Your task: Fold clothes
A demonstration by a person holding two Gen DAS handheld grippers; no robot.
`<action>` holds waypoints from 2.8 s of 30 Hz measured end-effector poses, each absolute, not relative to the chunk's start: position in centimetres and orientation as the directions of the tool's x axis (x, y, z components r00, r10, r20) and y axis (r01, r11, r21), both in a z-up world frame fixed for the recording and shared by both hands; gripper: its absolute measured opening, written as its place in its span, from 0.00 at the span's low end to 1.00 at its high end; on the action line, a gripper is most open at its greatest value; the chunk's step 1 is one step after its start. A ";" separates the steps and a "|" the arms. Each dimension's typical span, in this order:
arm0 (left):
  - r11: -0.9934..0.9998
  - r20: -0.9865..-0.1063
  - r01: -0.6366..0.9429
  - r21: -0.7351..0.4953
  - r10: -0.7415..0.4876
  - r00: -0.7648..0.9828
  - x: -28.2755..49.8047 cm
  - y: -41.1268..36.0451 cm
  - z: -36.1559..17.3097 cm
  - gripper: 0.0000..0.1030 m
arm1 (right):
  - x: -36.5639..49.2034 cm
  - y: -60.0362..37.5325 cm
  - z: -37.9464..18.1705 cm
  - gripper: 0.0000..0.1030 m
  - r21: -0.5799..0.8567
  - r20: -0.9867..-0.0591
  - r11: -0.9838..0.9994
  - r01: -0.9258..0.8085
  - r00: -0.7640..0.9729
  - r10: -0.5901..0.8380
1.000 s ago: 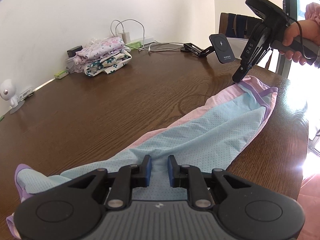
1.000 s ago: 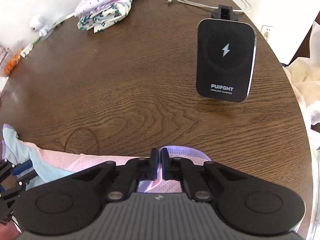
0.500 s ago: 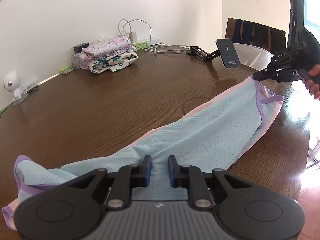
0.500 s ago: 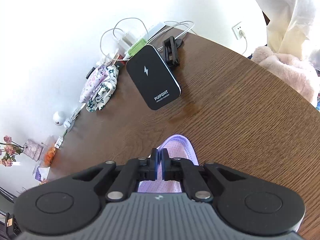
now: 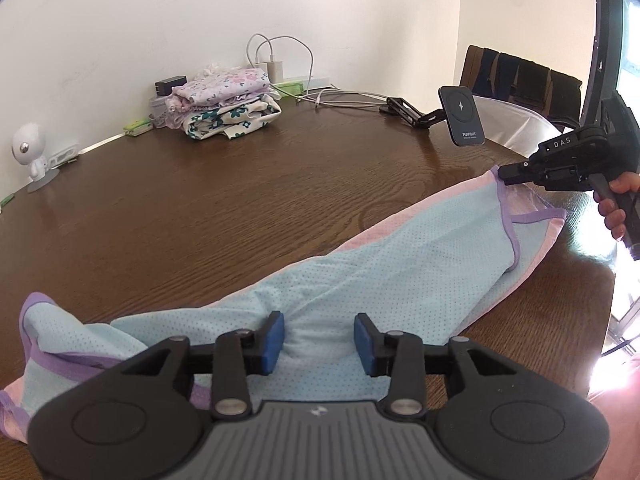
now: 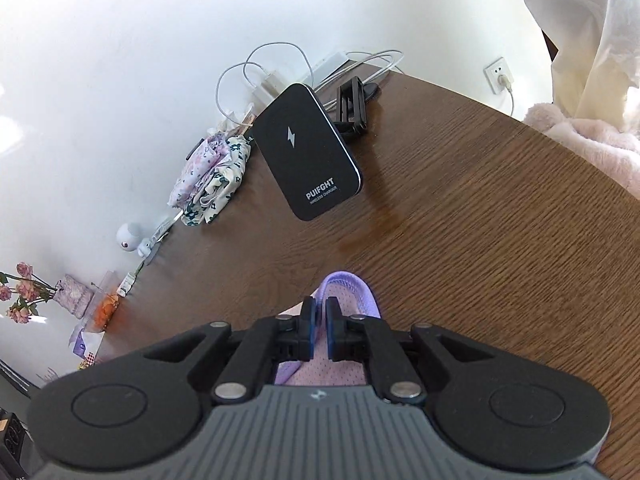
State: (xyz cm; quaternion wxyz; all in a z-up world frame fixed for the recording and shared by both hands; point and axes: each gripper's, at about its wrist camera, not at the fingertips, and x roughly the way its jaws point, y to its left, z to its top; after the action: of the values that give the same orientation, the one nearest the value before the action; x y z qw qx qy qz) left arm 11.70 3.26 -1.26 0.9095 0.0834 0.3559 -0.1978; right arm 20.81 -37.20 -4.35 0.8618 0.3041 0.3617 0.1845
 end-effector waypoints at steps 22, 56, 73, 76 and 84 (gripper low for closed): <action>0.964 -0.689 0.024 -0.266 -0.207 0.694 17.8 22.2 3.5 0.59 | 16.0 -11.5 1.8 0.68 0.248 -0.604 0.550 -0.798 0.316 0.731; 0.955 -0.562 0.130 -0.267 -0.264 0.784 9.1 25.6 3.8 0.43 | 13.4 -5.7 1.6 0.71 0.210 -0.618 0.479 -0.852 0.264 0.741; 0.972 -0.710 0.186 -0.143 -0.231 0.665 13.1 23.4 0.7 0.08 | 18.6 9.3 0.8 0.12 0.070 -0.750 0.477 -0.876 0.269 0.604; 0.972 -0.712 0.175 -0.154 -0.232 0.663 13.8 23.5 0.8 0.09 | 18.7 8.3 1.2 0.10 0.117 -0.713 0.484 -0.867 0.266 0.649; 0.963 -0.713 0.114 -0.246 -0.260 0.651 15.3 24.8 0.4 0.10 | 16.4 8.3 1.4 0.07 0.113 -0.689 0.394 -0.912 0.214 0.693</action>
State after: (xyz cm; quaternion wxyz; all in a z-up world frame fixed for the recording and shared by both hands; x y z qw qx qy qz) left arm 15.34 24.78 0.44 0.9041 -0.0899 0.4047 -0.1033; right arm 16.37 8.26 1.39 0.7621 -0.1610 0.3407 0.5264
